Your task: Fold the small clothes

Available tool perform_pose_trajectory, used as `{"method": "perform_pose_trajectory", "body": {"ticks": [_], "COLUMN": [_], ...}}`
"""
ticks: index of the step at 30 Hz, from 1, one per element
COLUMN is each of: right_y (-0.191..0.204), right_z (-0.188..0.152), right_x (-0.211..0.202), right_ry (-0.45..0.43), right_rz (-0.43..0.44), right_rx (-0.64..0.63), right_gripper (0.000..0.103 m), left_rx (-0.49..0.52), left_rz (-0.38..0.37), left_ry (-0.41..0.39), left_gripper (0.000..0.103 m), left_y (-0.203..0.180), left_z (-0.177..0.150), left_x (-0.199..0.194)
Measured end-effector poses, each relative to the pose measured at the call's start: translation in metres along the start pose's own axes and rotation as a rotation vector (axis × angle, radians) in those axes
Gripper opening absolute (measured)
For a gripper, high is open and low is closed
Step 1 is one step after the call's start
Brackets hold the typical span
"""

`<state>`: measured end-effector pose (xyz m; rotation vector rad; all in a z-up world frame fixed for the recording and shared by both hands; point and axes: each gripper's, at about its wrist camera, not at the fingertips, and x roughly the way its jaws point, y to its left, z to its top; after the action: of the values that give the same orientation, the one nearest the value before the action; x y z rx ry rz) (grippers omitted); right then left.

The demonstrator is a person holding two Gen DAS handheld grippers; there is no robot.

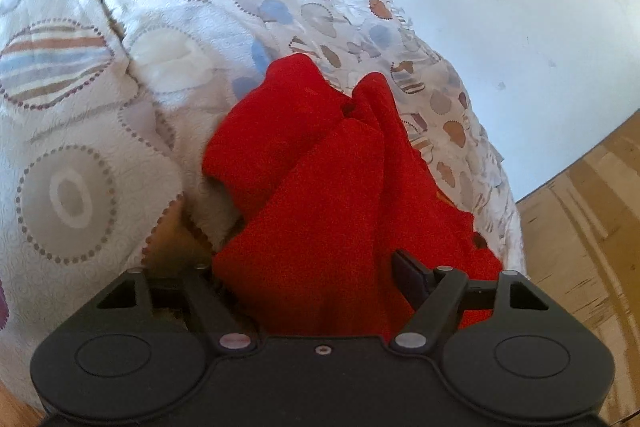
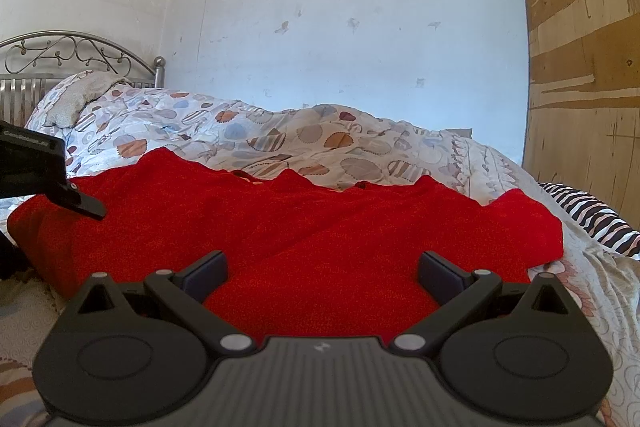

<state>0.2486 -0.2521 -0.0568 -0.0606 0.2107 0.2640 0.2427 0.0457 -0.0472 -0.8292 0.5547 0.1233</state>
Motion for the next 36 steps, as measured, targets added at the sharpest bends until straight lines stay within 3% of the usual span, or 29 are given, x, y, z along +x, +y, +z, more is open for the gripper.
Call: {"method": "perform_pose_trajectory", "body": {"ticks": [4,6,13,16,18,21,26,29,36], "right_y": [0.0,0.0,0.0,0.002,0.004,0.005,0.006,0.01,0.017], "right_z": [0.0,0.0,0.001,0.0,0.001,0.008,0.025,0.03,0.024], "right_x": [0.0,0.0,0.001,0.0,0.0,0.002,0.006,0.002,-0.003], "right_ry": [-0.001,-0.001,-0.004,-0.009,-0.004,0.043,0.152,0.19,0.194], "right_rz": [0.0,0.001,-0.002,-0.01,-0.019,-0.033,-0.04,-0.001,0.009], "right_rx": [-0.001,0.0,-0.007,-0.017,-0.026,-0.027,0.047,0.1,0.052], "right_gripper": [0.102,0.102,0.102,0.103,0.103,0.103,0.103,0.103,0.102], "left_rx": [0.193,0.219,0.049,-0.027,-0.054,-0.082,-0.18,-0.196,-0.194], "left_rz": [0.059,0.064,-0.003,-0.026,-0.052,-0.088,-0.177,-0.203,-0.142], "left_ry": [-0.041,-0.043,-0.029,-0.028,-0.034,-0.064,-0.091,-0.11,-0.037], "left_gripper": [0.077,0.077,0.068,0.051,0.034,0.024,0.019,0.018,0.019], "left_y": [-0.033,-0.039,-0.001,0.008,0.01,0.01,0.022,0.027,0.032], "left_z": [-0.005,-0.008,-0.008,-0.005,-0.004,-0.004,0.006,0.012,0.014], "left_x": [0.0,0.0,-0.003,-0.002,-0.004,-0.011,-0.024,-0.037,-0.031]}}
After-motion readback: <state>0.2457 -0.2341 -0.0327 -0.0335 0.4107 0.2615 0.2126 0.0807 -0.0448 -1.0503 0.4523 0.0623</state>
